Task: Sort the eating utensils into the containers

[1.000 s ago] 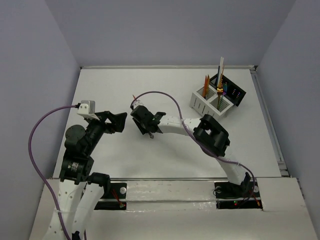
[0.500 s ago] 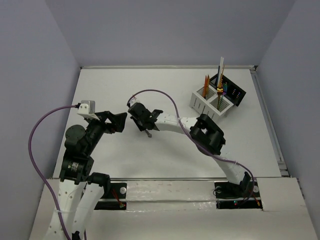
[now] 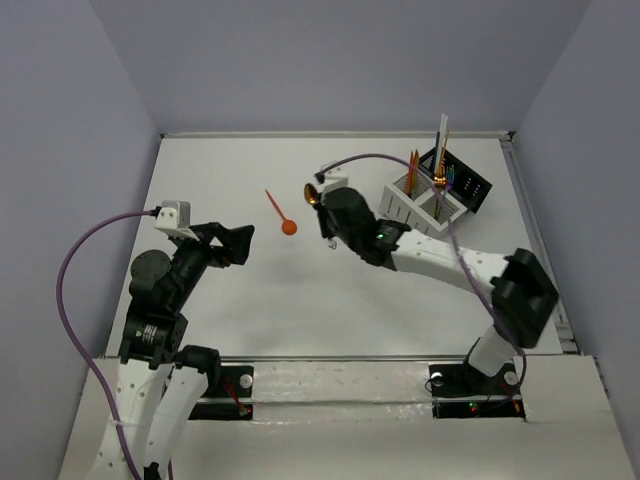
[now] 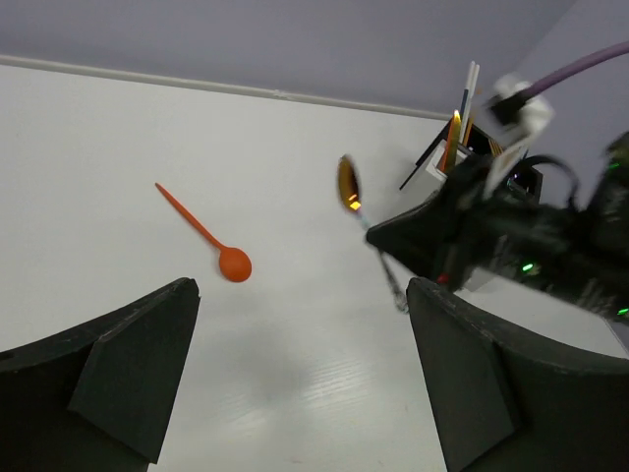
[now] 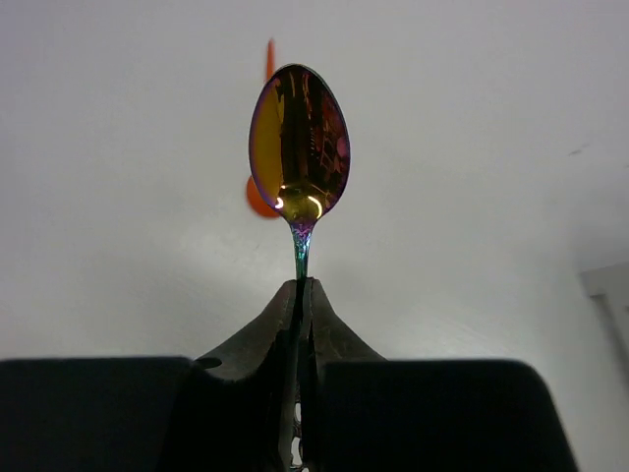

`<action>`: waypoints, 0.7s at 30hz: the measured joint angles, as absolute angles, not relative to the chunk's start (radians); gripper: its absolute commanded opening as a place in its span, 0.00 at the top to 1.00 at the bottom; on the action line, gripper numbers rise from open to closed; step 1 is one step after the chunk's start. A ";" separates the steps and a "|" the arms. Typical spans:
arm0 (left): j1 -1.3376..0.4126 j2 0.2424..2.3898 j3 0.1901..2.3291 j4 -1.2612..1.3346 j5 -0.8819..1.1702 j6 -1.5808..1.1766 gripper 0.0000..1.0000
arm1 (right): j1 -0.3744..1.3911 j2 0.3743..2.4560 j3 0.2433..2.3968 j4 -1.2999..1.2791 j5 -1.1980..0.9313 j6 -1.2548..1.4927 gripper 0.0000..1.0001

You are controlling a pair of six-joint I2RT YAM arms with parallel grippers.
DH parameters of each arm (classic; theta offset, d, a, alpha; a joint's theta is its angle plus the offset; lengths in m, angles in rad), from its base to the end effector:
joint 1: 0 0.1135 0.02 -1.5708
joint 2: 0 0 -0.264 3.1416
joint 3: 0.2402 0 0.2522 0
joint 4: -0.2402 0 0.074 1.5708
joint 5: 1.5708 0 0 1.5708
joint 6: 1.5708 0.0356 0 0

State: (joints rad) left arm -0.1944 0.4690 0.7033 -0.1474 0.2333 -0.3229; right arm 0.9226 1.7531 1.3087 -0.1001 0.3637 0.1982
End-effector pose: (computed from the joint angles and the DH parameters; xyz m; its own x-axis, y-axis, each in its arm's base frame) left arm 0.1133 -0.0307 0.3575 -0.0506 -0.3047 -0.9511 0.4196 0.8577 -0.2971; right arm 0.2556 0.3165 0.2664 -0.4171 -0.2460 -0.8749 -0.4887 0.8723 -0.0122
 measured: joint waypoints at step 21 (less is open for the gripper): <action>-0.224 0.467 0.703 -0.149 0.232 -0.322 0.01 | 0.109 1.439 0.928 0.554 0.703 0.122 0.93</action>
State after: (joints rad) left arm -0.2237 0.4671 0.7033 -0.1486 0.2317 -0.3222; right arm 0.1085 1.4387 0.9276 0.5541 0.7033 0.1219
